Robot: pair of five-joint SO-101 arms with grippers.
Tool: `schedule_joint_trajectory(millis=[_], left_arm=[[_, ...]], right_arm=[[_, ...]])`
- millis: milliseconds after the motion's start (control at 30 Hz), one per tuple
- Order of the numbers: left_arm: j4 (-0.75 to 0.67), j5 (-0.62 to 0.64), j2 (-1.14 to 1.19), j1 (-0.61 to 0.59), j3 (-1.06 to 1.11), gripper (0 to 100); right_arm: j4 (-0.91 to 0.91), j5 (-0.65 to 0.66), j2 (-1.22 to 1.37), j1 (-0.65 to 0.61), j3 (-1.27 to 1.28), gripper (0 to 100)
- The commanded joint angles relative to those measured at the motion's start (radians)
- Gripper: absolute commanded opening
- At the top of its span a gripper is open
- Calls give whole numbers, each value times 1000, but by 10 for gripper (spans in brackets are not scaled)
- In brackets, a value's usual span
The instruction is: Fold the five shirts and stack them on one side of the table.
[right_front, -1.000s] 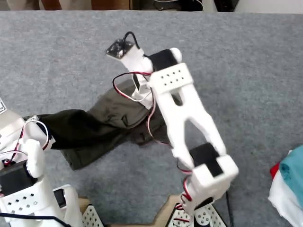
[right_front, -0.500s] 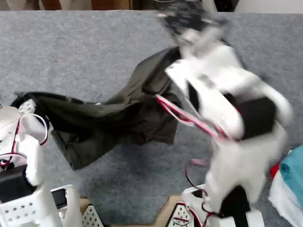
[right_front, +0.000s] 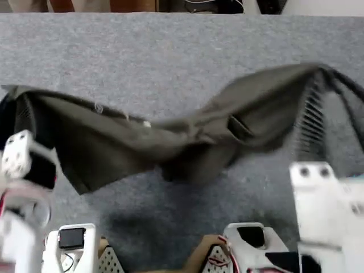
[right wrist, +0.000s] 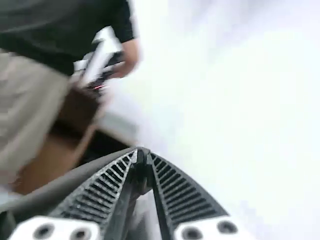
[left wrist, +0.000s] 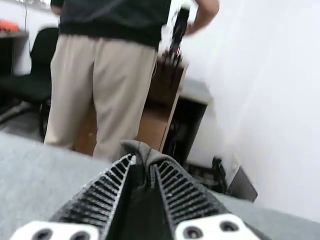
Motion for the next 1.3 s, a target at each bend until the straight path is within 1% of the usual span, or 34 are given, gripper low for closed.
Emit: schedule_joint_trajectory(millis=[0,133,233,333,433,600,767,867,967,1100,1167,1267], left_arm=[[46,6,4,9,-123,19],[46,5,2,9,-187,19],[9,5,10,9,-207,19],[-31,3,12,8,-204,19],[-34,3,12,8,-204,19],[-38,3,5,8,-143,20],[-38,3,10,8,-60,20],[-46,3,12,8,14,20],[-126,5,12,8,149,20],[-284,6,13,9,373,20],[-390,5,15,9,503,20],[-601,0,16,9,710,20]], right_arm=[[-91,15,-28,122,-21,4],[-192,17,-44,193,-21,4],[-293,21,-36,226,-1,4],[-431,71,-27,237,56,4],[-500,83,-27,237,116,4],[-502,83,-30,232,211,4],[-405,117,-27,229,309,4],[-362,117,-25,229,410,4],[-359,117,-25,228,558,4],[-419,117,-25,203,800,4],[-468,118,-25,174,929,5],[-580,167,-24,110,1142,5]])
